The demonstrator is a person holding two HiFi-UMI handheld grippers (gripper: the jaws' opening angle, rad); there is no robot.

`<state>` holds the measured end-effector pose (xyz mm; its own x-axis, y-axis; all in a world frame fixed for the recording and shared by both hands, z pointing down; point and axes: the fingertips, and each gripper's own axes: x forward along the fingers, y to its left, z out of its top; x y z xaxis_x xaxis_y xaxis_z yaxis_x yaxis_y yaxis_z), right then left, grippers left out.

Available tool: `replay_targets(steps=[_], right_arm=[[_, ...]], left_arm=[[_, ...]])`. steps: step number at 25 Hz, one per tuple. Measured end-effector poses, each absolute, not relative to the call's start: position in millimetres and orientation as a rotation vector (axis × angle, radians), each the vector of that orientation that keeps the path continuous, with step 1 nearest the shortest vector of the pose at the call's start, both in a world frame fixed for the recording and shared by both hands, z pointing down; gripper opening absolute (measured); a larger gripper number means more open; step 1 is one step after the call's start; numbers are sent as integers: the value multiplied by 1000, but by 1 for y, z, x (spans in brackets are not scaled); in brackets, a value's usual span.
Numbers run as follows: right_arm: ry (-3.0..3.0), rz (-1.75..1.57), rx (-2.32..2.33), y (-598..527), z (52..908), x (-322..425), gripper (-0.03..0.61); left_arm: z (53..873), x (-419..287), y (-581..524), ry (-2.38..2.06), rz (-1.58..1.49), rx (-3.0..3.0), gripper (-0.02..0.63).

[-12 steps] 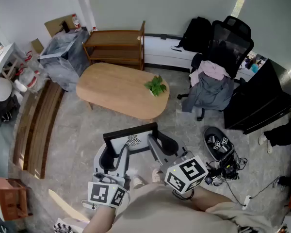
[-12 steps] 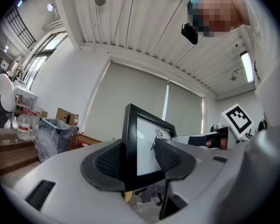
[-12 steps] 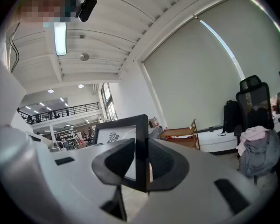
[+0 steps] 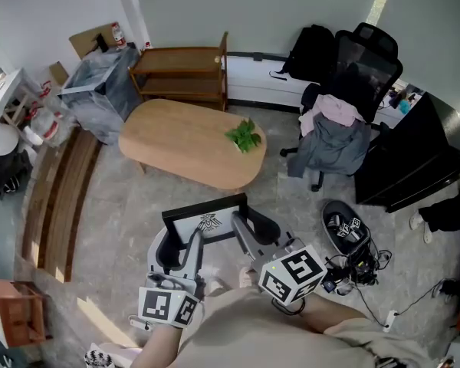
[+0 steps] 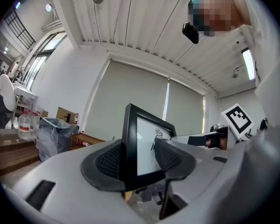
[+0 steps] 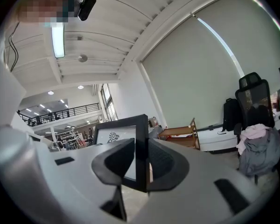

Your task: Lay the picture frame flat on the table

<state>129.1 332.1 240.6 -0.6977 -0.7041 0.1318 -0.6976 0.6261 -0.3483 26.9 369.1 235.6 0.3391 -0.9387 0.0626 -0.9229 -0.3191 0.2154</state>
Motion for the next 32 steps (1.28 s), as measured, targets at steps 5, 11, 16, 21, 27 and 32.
replay_targets(steps=[5,11,16,21,27,32], right_arm=[[2831,-606,-1196,326,245,142,75],[2838,-607,-1173,321,256,159,75],[2841,-615,-1161,314,257,160,75],[2840,-622,-1180,301,266,159,75],[2839,-628,-1212,270,279,148,75],[2858,-651,-1216,234,289,124,75]], left_arm=[[241,40,364,-1696,-95,2377,201],[251,57,360,-1713,-91,2361,201],[252,59,354,-1721,-81,2352,201],[261,58,341,-1710,-72,2352,201],[275,47,308,-1686,-72,2356,201],[285,23,273,-1678,-63,2333,201]])
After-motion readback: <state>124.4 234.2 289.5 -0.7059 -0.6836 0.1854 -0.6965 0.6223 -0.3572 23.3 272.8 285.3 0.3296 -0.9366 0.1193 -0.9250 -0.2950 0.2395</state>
